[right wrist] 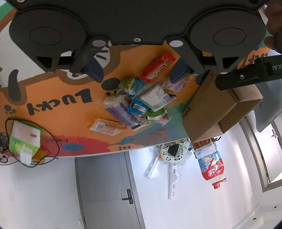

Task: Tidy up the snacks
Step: 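Move both tools back over the snack pile, then grasp the pink packet with the left tool while the right tool grasps a small blue-green candy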

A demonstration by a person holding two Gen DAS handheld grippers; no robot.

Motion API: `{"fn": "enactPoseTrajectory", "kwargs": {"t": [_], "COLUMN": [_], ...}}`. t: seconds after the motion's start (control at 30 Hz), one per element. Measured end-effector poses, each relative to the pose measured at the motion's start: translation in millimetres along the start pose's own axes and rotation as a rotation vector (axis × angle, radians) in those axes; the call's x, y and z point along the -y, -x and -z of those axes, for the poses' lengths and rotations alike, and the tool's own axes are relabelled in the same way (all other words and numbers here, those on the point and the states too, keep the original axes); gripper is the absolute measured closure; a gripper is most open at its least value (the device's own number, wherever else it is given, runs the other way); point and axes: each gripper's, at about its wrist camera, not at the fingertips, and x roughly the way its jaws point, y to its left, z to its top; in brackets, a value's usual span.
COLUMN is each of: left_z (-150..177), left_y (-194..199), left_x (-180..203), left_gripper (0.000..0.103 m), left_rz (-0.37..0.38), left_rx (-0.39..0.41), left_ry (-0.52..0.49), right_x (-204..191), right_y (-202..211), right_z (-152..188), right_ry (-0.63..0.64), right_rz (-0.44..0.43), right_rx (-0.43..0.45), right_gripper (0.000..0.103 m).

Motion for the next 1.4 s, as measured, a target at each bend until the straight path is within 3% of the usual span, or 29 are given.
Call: {"fn": "enactPoseTrajectory", "kwargs": {"t": [0.17, 0.3, 0.9, 1.03, 1.13, 1.17, 1.3, 1.4], "left_z": [1, 0, 0, 6, 8, 8, 8, 10], "left_y": [-20, -36, -84, -90, -89, -88, -83, -77], "left_x": [3, 4, -1, -5, -9, -9, -11, -15], "left_gripper": [0.019, 0.029, 0.031, 0.045, 0.053, 0.058, 0.074, 0.08], "left_rz": [0.01, 0.002, -0.07, -0.079, -0.069, -0.063, -0.042, -0.027], "left_rx": [-0.027, -0.044, -0.072, -0.093, -0.084, -0.079, -0.068, -0.071], "left_ry": [0.011, 0.02, 0.076, 0.108, 0.122, 0.122, 0.13, 0.138], "right_x": [5, 12, 25, 22, 22, 22, 21, 22], "right_y": [-12, -21, -61, -70, -78, -80, -78, -73], "right_z": [-1, -5, -25, -25, -22, -21, -17, -13], "right_ry": [-0.017, -0.033, -0.046, -0.045, -0.047, -0.051, -0.056, -0.056], "right_rz": [-0.012, -0.017, -0.012, -0.02, -0.029, -0.034, -0.038, -0.033], "right_rx": [-0.015, -0.017, -0.047, -0.059, -0.084, -0.094, -0.087, -0.082], "right_gripper": [0.035, 0.036, 0.036, 0.038, 0.054, 0.063, 0.064, 0.065]}}
